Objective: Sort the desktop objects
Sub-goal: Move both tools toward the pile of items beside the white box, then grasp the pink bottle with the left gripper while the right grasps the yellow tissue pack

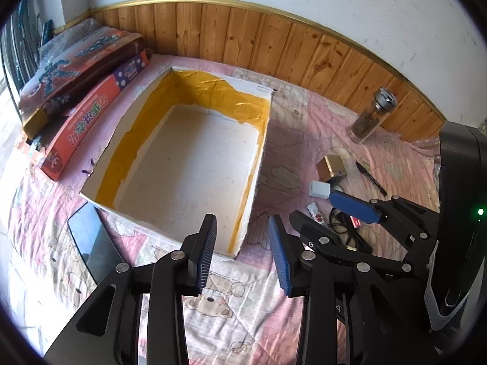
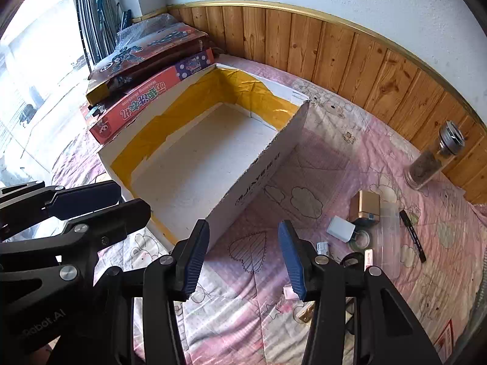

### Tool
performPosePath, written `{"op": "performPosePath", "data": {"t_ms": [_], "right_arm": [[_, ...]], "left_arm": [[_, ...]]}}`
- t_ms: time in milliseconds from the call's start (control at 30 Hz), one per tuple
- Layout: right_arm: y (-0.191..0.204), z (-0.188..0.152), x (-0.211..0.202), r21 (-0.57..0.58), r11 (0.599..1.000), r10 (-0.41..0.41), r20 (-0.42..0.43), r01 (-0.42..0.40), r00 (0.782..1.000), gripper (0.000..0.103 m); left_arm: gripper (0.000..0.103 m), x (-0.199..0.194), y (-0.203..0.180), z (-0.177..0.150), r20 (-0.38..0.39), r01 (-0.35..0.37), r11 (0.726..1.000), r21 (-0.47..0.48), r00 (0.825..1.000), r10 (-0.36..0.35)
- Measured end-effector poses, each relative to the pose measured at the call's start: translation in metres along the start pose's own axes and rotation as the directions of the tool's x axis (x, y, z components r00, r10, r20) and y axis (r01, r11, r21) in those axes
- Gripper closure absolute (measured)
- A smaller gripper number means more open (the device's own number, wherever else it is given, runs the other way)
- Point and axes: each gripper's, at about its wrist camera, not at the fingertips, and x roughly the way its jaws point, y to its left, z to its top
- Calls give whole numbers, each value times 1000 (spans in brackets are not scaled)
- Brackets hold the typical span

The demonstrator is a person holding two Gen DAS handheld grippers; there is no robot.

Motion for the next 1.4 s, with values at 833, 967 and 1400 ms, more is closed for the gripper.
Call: {"op": "performPosePath", "data": {"t_ms": [833, 967, 1400], "right_arm": [[-135, -148, 28, 517, 852, -2, -160, 85, 987, 42], [-145, -174, 36, 571, 817, 25, -173, 80, 985, 42], [-107, -165, 38, 20, 991, -131, -121, 135, 984, 23]], "left_arm": [[60, 67, -79, -50, -268, 189, 952, 242, 956, -122], [60, 81, -89, -56, -303, 206, 936, 284, 946, -116], [60, 153, -126, -74, -379, 286, 830, 479, 920, -98]]}}
